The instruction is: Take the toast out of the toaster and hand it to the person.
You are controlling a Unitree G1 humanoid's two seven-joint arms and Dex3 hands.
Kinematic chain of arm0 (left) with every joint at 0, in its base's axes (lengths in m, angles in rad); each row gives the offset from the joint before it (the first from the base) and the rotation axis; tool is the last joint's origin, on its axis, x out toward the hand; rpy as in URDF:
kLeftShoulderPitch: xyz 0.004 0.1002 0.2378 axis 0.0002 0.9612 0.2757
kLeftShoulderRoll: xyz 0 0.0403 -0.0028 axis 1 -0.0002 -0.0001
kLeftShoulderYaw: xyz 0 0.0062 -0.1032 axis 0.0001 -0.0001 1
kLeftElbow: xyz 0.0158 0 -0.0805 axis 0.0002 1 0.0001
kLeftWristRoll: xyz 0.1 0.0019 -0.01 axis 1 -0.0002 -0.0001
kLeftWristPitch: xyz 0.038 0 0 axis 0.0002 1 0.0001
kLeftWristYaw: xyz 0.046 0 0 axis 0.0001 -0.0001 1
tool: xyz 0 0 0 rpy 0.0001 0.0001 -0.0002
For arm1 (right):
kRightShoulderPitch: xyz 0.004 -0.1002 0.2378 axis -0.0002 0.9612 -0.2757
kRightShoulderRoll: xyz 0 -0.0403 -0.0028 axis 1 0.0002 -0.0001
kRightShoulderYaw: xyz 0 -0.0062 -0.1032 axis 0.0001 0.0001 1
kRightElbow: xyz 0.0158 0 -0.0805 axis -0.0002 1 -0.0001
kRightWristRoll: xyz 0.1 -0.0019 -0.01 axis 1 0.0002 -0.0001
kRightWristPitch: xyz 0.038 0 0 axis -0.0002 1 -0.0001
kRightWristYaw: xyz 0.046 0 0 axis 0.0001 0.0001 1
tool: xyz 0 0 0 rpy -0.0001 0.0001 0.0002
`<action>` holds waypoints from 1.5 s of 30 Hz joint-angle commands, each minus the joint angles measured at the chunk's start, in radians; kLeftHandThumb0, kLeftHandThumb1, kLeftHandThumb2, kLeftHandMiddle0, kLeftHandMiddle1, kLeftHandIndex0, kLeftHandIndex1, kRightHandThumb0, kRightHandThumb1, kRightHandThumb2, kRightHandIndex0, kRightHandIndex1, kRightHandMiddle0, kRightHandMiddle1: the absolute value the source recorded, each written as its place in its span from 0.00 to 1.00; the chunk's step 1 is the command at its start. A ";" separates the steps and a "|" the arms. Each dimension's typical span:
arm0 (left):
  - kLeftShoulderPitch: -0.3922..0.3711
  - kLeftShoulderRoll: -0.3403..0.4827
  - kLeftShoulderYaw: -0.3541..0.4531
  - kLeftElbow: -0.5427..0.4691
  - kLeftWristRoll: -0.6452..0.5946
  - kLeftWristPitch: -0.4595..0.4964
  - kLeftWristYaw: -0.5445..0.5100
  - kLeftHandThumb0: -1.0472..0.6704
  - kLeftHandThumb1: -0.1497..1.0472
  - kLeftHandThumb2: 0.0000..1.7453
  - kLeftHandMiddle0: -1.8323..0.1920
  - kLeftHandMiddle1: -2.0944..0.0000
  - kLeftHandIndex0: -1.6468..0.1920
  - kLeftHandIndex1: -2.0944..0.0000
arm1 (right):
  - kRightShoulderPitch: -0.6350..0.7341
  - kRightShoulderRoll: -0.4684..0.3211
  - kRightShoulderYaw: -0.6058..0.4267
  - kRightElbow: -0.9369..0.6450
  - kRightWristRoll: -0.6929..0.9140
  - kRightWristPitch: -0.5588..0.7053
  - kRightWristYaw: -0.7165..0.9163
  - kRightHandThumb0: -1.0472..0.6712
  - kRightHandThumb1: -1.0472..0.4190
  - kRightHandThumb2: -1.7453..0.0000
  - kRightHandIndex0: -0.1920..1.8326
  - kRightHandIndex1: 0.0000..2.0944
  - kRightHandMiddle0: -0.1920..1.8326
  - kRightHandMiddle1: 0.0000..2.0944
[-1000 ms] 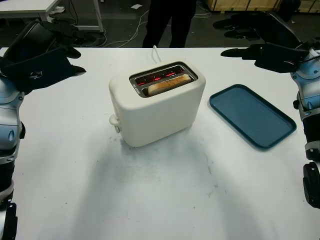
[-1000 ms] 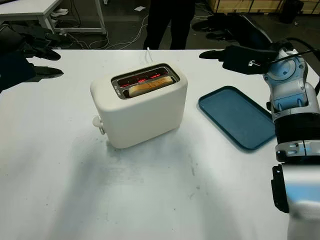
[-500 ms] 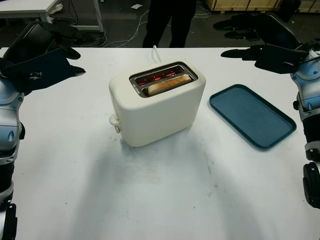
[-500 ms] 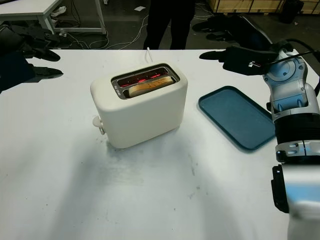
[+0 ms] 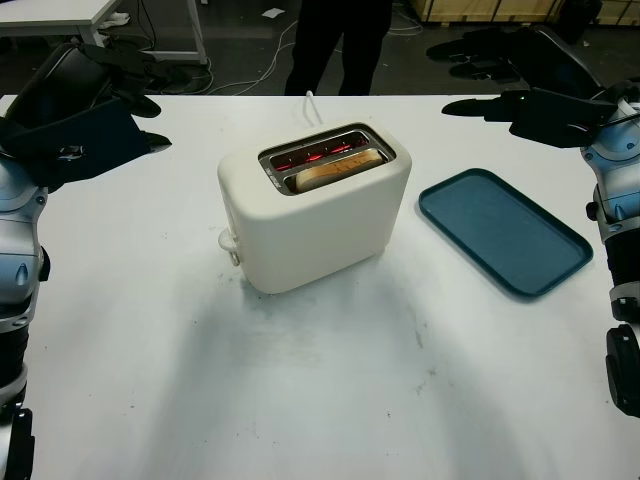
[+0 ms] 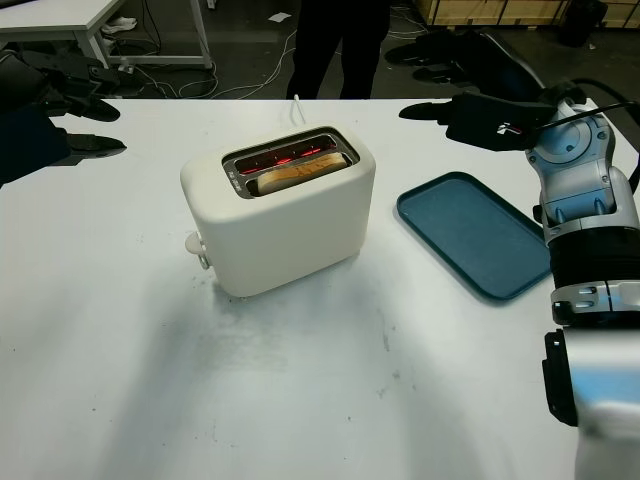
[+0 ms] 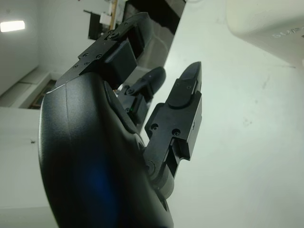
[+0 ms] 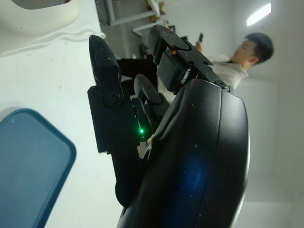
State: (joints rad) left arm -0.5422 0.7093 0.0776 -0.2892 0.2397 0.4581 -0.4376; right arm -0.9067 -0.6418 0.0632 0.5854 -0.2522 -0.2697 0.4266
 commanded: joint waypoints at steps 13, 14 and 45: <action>0.007 -0.003 0.010 -0.004 -0.006 0.004 0.007 0.65 0.84 0.00 0.63 0.72 0.48 1.00 | 0.011 0.005 -0.006 0.000 0.015 -0.006 -0.004 0.36 0.09 0.99 0.41 0.00 0.40 0.00; 0.008 -0.002 0.009 -0.005 -0.003 0.001 0.008 0.65 0.84 0.00 0.63 0.72 0.48 1.00 | 0.012 0.006 -0.007 0.001 0.017 -0.006 -0.004 0.36 0.09 0.99 0.41 0.00 0.40 0.00; -0.002 -0.001 0.001 0.014 -0.003 -0.031 0.007 0.65 0.83 0.00 0.63 0.71 0.48 1.00 | 0.014 0.003 -0.002 -0.010 0.008 -0.002 -0.005 0.37 0.09 0.99 0.41 0.00 0.39 0.00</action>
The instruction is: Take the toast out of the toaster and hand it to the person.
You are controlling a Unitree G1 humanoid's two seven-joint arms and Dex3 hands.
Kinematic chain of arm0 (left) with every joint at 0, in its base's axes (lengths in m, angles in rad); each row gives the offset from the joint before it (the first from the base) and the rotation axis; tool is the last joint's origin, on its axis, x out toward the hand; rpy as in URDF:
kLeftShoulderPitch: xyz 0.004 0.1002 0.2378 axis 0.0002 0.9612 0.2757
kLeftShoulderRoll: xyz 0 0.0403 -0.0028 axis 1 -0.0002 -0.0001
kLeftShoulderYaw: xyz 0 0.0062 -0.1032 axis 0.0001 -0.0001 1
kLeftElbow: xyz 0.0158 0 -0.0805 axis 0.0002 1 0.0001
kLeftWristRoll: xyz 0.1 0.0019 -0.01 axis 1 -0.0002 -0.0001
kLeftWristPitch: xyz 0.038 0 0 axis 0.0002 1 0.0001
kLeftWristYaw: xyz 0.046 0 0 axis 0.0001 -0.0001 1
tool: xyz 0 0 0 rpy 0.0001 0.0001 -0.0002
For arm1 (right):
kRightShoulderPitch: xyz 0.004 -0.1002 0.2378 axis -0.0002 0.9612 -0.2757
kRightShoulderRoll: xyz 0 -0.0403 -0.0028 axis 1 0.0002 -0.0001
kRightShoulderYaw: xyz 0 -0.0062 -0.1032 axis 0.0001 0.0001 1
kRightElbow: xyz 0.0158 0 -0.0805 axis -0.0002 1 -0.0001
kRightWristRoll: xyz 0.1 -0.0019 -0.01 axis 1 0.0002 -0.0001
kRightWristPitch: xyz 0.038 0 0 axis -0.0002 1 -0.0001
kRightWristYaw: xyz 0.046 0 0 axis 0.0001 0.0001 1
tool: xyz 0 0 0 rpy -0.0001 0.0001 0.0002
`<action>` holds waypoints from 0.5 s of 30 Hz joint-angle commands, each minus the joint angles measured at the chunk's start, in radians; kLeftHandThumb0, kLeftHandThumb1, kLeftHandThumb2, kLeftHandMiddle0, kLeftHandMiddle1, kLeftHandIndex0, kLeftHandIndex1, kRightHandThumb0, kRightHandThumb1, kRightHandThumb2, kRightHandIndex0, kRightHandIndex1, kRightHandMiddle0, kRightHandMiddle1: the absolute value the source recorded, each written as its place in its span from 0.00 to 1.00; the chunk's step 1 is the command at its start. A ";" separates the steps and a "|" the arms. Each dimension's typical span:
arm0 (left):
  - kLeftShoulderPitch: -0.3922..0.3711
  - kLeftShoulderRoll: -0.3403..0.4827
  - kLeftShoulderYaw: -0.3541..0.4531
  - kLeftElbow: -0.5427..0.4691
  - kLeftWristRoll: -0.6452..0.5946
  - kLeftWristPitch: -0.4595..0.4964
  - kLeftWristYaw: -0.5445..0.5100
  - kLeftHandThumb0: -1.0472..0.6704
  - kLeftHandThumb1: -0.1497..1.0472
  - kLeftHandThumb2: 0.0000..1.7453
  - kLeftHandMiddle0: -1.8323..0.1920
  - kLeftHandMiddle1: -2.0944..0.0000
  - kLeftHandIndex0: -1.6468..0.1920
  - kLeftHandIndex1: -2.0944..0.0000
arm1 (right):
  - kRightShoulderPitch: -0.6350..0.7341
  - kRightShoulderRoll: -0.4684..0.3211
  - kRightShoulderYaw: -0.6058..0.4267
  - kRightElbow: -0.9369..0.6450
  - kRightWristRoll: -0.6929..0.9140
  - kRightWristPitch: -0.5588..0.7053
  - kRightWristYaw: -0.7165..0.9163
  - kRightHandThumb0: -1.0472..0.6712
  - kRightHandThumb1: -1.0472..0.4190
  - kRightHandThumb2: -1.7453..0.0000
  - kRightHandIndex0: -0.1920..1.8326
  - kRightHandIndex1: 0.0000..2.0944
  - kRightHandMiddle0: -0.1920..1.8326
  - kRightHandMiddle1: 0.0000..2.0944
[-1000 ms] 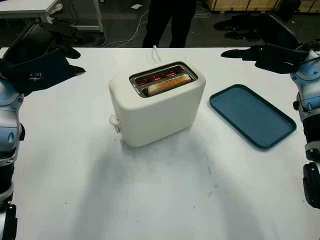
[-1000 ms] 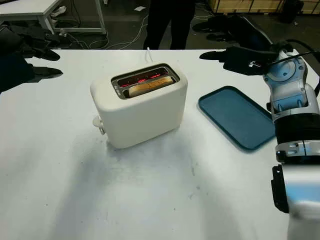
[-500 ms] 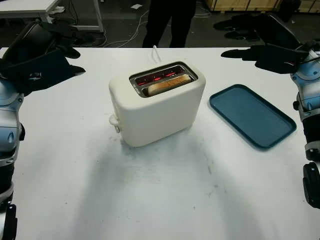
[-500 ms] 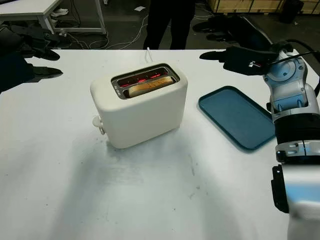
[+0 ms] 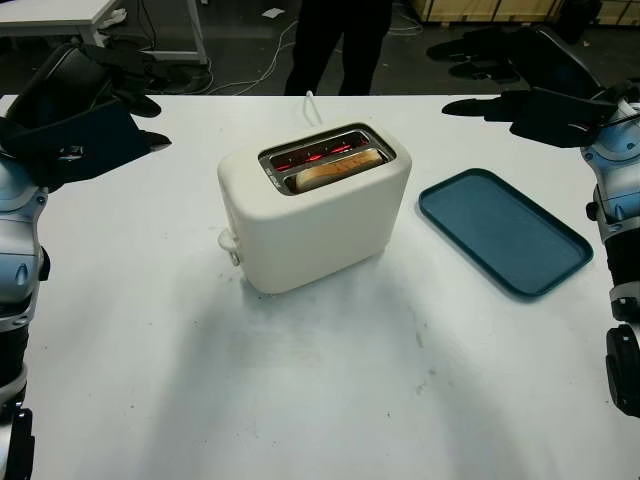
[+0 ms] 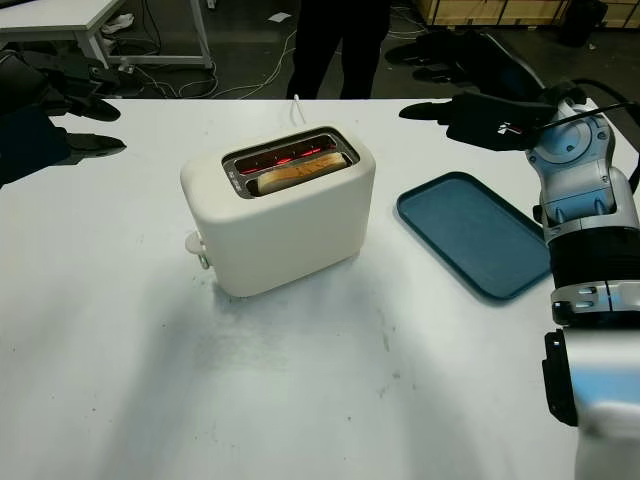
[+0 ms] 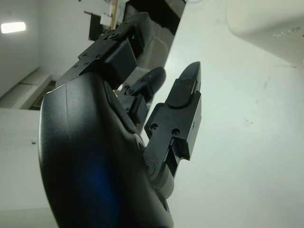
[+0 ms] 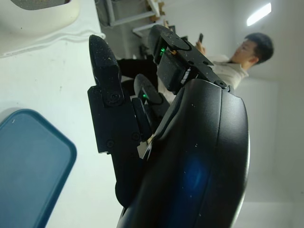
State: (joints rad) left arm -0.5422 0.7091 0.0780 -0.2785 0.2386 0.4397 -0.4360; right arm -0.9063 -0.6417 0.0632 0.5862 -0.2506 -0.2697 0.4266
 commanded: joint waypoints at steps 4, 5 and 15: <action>-0.004 0.000 0.000 0.002 -0.001 -0.009 0.004 0.65 0.83 0.00 0.63 0.71 0.48 1.00 | 0.012 0.005 -0.001 -0.011 0.005 -0.006 -0.008 0.36 0.09 0.99 0.42 0.00 0.40 0.00; -0.004 0.001 0.000 0.002 0.000 -0.008 0.004 0.65 0.83 0.00 0.63 0.71 0.48 1.00 | 0.012 0.005 0.000 -0.011 0.004 -0.008 -0.008 0.36 0.09 0.99 0.42 0.01 0.40 0.00; 0.001 -0.002 0.004 0.000 -0.002 -0.007 0.007 0.65 0.83 0.00 0.63 0.70 0.48 1.00 | 0.018 0.003 0.003 -0.029 -0.004 0.011 -0.009 0.35 0.09 0.98 0.41 0.00 0.39 0.00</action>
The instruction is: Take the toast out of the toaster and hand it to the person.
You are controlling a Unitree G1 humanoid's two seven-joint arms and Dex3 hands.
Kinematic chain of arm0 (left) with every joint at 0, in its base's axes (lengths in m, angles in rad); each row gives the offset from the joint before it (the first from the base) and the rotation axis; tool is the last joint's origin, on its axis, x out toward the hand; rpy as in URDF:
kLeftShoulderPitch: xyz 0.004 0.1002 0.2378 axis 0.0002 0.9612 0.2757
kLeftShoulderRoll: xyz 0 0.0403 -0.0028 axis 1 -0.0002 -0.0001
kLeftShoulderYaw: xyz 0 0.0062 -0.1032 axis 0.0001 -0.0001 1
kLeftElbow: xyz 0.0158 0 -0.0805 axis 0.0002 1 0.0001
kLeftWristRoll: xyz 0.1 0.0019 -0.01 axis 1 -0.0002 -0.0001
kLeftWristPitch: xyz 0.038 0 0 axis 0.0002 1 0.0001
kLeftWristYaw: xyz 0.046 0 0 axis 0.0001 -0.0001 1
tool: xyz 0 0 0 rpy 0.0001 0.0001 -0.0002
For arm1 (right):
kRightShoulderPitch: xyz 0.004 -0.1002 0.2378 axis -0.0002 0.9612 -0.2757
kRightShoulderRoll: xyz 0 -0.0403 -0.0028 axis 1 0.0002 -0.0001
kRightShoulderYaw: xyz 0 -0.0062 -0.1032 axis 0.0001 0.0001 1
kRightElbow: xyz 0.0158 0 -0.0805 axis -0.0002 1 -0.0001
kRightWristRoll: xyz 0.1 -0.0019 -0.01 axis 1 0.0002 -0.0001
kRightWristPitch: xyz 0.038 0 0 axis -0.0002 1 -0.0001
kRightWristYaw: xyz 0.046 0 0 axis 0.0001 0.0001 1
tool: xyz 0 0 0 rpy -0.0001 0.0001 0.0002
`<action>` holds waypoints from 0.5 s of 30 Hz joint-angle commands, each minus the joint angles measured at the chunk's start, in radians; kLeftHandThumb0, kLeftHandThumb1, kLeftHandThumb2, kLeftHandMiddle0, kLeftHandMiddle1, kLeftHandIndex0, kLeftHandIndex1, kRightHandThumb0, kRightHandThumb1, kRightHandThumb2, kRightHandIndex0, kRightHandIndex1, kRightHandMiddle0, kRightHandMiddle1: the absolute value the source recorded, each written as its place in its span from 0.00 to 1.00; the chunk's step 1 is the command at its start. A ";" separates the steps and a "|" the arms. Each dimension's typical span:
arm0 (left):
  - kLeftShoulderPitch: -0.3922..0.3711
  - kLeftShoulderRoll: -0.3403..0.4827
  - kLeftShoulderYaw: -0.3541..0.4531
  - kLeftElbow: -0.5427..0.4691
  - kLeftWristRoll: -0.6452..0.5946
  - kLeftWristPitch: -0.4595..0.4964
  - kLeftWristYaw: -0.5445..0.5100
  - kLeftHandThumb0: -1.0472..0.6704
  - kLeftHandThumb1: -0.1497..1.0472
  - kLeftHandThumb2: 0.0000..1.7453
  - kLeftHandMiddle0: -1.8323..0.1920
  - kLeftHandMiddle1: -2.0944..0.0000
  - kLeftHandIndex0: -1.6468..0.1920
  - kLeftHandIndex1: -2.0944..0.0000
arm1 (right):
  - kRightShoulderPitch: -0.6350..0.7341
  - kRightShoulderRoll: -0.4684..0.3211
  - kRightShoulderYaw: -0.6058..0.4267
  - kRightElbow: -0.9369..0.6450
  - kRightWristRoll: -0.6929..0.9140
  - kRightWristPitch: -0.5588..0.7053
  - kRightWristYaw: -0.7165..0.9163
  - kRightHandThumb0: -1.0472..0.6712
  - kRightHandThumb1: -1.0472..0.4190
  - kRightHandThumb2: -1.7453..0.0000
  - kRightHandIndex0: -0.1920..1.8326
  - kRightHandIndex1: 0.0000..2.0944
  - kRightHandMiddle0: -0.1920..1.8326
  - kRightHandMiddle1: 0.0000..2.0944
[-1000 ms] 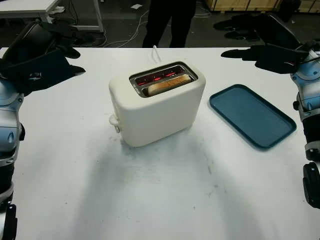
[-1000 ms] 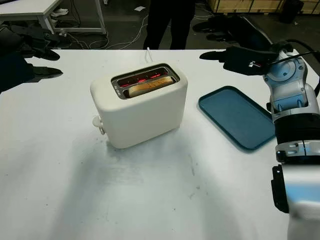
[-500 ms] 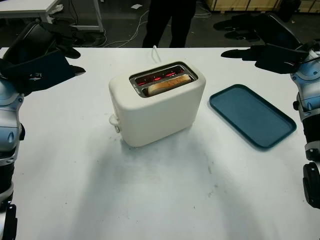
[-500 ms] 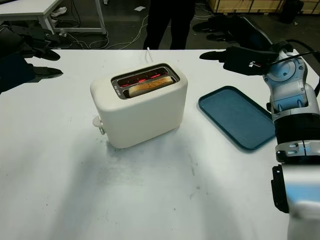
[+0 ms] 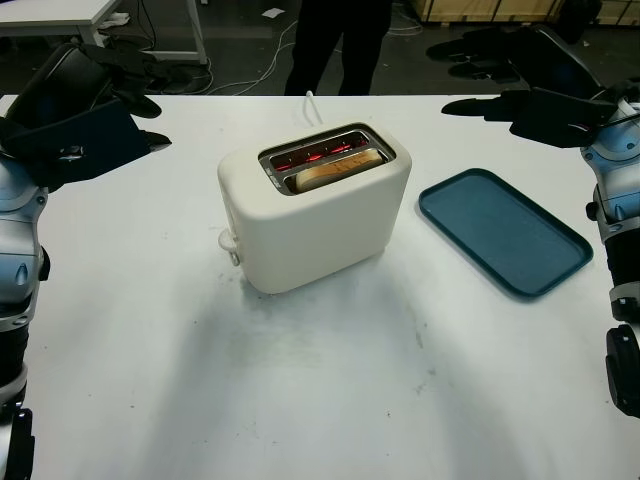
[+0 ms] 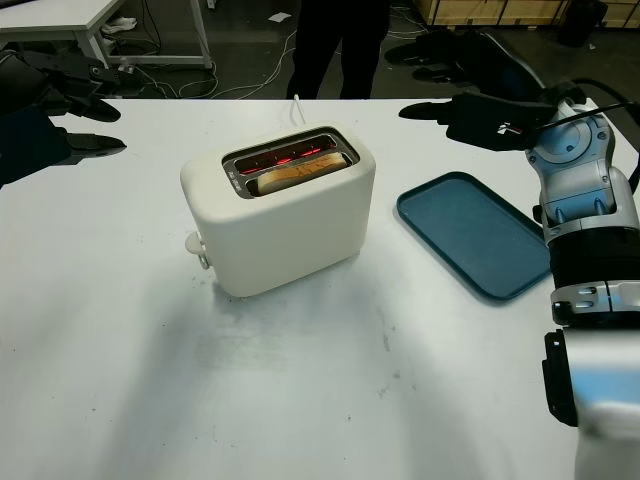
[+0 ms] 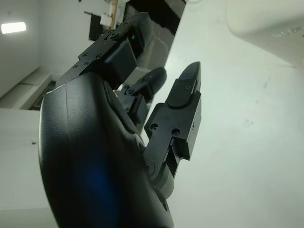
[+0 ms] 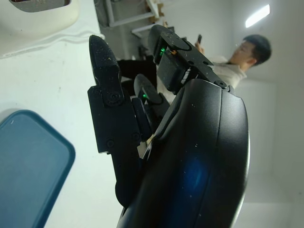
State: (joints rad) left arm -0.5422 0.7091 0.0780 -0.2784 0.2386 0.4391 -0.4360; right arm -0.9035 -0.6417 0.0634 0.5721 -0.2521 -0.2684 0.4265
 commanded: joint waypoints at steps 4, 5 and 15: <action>0.002 0.001 0.002 -0.004 0.003 0.000 0.006 0.65 0.83 0.00 0.63 0.70 0.48 1.00 | 0.019 0.004 0.004 -0.017 -0.010 0.006 -0.019 0.35 0.09 0.99 0.42 0.01 0.40 0.00; 0.002 0.001 0.003 -0.004 0.002 0.001 0.005 0.66 0.83 0.00 0.63 0.70 0.48 1.00 | 0.019 0.004 0.005 -0.016 -0.011 0.003 -0.020 0.36 0.09 0.99 0.42 0.01 0.40 0.00; 0.007 -0.002 0.006 -0.013 -0.001 0.014 0.005 0.66 0.84 0.00 0.64 0.71 0.48 1.00 | 0.019 0.007 0.004 -0.014 -0.008 -0.005 -0.018 0.35 0.09 0.99 0.43 0.00 0.40 0.00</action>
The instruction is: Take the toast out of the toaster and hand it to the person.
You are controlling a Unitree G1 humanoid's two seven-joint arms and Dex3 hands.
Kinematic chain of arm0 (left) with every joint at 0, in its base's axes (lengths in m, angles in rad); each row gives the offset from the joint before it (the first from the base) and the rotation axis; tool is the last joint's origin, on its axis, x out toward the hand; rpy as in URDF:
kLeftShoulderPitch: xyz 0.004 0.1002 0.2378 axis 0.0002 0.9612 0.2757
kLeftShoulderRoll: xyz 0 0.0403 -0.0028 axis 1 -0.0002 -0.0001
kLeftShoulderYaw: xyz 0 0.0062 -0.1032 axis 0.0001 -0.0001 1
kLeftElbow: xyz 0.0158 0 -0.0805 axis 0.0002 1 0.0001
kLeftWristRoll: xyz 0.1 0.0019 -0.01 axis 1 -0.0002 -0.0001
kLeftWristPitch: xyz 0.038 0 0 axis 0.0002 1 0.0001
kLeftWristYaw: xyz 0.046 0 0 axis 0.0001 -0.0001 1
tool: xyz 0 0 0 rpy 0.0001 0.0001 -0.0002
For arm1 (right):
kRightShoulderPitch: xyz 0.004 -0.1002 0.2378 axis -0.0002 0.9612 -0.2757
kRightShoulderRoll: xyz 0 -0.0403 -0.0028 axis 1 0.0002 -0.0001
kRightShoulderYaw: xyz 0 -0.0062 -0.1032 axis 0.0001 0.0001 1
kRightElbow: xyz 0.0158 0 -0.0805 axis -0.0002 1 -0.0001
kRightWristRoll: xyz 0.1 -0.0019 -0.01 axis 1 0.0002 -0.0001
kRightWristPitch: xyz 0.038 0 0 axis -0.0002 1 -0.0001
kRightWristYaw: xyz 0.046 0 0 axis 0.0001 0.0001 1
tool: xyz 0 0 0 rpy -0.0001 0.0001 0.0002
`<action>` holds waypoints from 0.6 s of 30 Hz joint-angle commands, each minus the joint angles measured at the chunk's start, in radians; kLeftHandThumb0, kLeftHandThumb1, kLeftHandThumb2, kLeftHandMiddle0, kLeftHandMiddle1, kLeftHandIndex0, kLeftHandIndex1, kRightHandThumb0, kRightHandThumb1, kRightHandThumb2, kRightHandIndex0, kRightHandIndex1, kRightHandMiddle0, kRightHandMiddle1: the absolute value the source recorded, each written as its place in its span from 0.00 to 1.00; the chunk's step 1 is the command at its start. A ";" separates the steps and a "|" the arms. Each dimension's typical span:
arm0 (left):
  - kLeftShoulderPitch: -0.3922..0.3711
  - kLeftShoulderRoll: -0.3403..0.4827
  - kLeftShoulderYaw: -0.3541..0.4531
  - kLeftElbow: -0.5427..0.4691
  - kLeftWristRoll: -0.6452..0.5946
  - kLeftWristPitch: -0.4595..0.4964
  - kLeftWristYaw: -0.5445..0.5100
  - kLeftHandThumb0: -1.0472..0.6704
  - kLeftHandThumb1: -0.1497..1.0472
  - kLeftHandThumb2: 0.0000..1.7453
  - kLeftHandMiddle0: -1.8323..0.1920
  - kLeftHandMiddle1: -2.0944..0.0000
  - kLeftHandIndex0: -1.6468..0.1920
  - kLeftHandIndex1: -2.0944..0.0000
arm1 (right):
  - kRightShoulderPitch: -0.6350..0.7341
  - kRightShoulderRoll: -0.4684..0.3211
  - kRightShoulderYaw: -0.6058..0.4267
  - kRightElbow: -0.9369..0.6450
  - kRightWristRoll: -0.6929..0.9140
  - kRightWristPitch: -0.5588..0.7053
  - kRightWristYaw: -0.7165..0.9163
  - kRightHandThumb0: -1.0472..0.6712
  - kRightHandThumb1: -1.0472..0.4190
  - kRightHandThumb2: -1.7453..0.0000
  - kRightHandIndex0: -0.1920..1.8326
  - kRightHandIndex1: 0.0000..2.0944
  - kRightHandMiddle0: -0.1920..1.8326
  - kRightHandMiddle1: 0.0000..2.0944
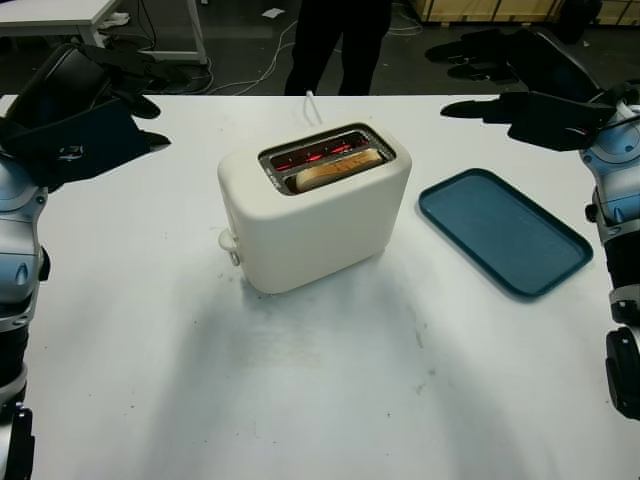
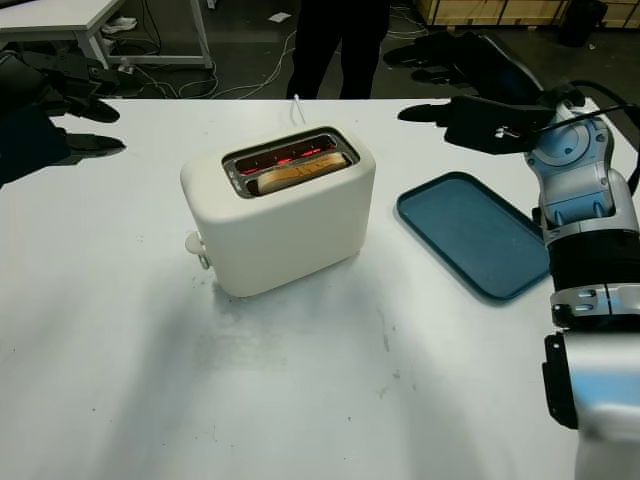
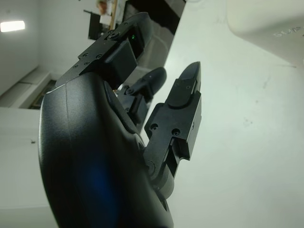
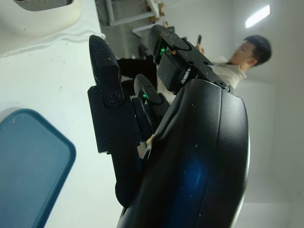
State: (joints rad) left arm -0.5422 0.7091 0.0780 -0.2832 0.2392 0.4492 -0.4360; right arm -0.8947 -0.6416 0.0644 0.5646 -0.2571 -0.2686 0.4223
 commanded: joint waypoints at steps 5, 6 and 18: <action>0.008 0.000 0.006 -0.008 -0.001 0.005 0.005 0.65 0.84 0.00 0.64 0.71 0.48 1.00 | 0.011 0.006 0.003 -0.007 -0.003 -0.004 -0.015 0.35 0.09 0.99 0.43 0.00 0.40 0.00; 0.008 0.000 0.006 -0.008 -0.001 0.005 0.005 0.65 0.84 0.00 0.64 0.71 0.48 1.00 | 0.011 0.006 0.003 -0.007 -0.004 -0.007 -0.017 0.35 0.09 0.99 0.43 0.00 0.40 0.00; 0.010 -0.005 0.007 -0.011 -0.005 0.007 0.008 0.65 0.84 0.00 0.64 0.70 0.48 1.00 | 0.010 0.007 0.004 -0.006 -0.003 -0.007 -0.014 0.36 0.09 0.99 0.43 0.00 0.40 0.00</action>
State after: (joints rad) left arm -0.5421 0.7090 0.0781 -0.2865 0.2382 0.4571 -0.4360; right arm -0.8944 -0.6406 0.0644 0.5629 -0.2571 -0.2686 0.4221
